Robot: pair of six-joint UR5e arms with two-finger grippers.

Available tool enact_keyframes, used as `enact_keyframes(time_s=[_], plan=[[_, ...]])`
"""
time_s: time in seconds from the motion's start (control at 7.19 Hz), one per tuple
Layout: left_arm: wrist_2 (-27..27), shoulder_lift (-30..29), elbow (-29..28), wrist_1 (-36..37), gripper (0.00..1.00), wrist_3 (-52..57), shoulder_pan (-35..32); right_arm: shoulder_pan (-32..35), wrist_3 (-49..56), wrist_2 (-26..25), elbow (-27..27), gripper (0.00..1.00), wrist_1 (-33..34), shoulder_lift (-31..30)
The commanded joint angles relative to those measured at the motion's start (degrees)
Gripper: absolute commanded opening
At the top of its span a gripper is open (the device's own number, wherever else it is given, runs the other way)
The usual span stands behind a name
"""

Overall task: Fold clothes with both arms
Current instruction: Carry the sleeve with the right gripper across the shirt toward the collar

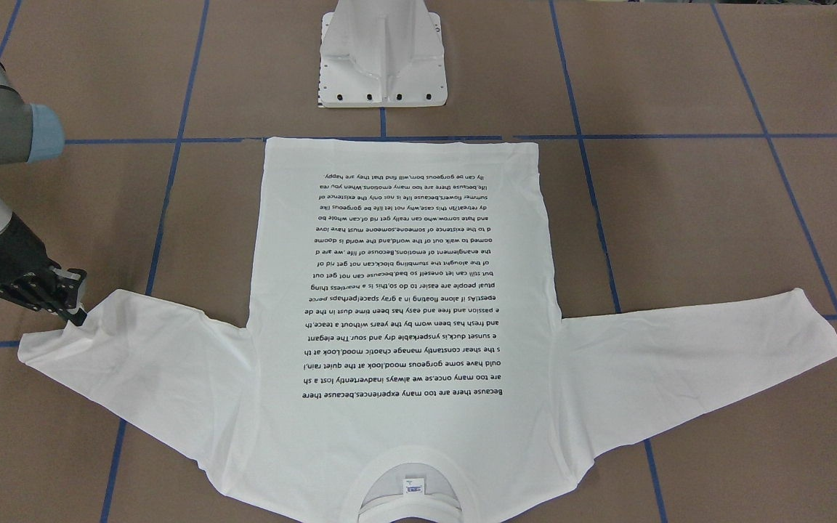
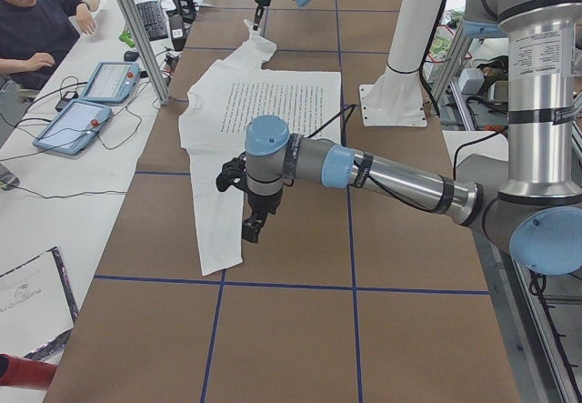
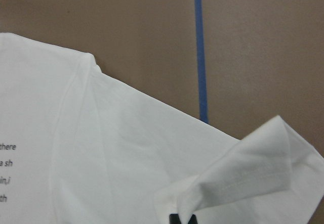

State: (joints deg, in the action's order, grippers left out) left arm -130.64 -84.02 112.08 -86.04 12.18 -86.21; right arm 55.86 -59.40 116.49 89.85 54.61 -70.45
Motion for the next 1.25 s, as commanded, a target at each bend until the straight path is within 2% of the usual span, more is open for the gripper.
enact_keyframes(time_s=[0.0, 0.14, 0.42, 0.56, 0.83, 1.11], plan=[[0.03, 0.09, 0.16, 0.00, 1.00, 0.03, -0.28, -1.54, -4.55, -3.53, -1.43, 0.00, 8.72, 12.49], [0.03, 0.09, 0.16, 0.09, 1.00, 0.03, -0.28, -3.81, -6.24, -6.16, -3.17, 0.00, 8.76, 16.54], [-0.05, 0.88, 0.24, 0.00, 1.00, 0.03, -0.36, -12.14, -8.54, -18.95, -7.03, 0.00, 7.88, 23.66], [-0.05, 0.97, 0.16, 0.09, 1.00, 0.03, -0.28, -14.62, -8.63, -22.67, -10.97, 0.00, 7.88, 29.35], [-0.05, 1.23, -0.11, 0.09, 1.00, 0.03, -0.37, -18.23, -8.63, -28.13, -15.30, 0.00, 7.88, 35.10], [-0.05, 2.46, 0.16, 0.09, 1.00, 0.03, -0.36, -21.04, -8.63, -31.30, -19.16, 0.00, 7.97, 39.58]])
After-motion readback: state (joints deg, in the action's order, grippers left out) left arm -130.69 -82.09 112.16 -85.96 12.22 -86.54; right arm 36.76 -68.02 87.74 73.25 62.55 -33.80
